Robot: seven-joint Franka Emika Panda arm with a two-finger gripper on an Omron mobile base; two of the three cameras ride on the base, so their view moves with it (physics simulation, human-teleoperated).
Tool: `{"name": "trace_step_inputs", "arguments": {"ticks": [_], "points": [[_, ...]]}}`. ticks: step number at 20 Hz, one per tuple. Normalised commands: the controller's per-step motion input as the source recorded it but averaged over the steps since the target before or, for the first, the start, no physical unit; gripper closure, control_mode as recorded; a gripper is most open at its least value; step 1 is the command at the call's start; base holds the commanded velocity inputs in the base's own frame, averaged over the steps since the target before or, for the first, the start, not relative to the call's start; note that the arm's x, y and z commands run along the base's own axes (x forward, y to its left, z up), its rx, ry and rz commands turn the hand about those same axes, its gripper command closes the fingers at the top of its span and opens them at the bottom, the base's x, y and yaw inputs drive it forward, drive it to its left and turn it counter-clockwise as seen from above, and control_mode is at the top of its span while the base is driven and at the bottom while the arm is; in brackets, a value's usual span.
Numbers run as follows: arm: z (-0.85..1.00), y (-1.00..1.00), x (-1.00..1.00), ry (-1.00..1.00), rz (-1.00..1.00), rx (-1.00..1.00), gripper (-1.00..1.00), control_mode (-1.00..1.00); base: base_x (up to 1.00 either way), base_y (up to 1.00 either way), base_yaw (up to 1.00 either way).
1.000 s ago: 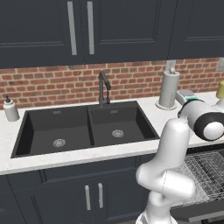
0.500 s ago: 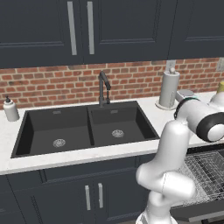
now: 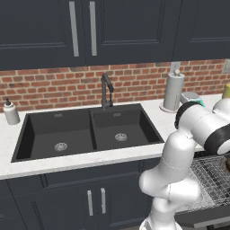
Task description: Pick up the cup and bowl from the counter, place them in the dishwasher, and close the dishwasher door.
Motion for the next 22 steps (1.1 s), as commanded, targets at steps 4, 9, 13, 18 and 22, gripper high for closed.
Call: {"name": "trace_step_inputs", "arguments": {"ticks": [4,9,13,18,22], "points": [[-0.68,0.00,0.00,0.00,0.00,0.00,1.00,-1.00,0.00,0.00,0.00],[-0.58,-0.06,-0.05,-0.03,0.00,0.00,1.00,-1.00,0.00,0.00,0.00],[-0.03,-0.03,-0.53,-0.19,0.03,0.00,1.00,-1.00,0.00,0.00,0.00],[0.14,-0.14,-0.51,-0.25,0.01,0.00,1.00,-1.00,0.00,0.00,0.00],[0.20,-0.16,-0.52,-0.27,0.00,0.01,1.00,-1.00,0.00,0.00,0.00]]}}
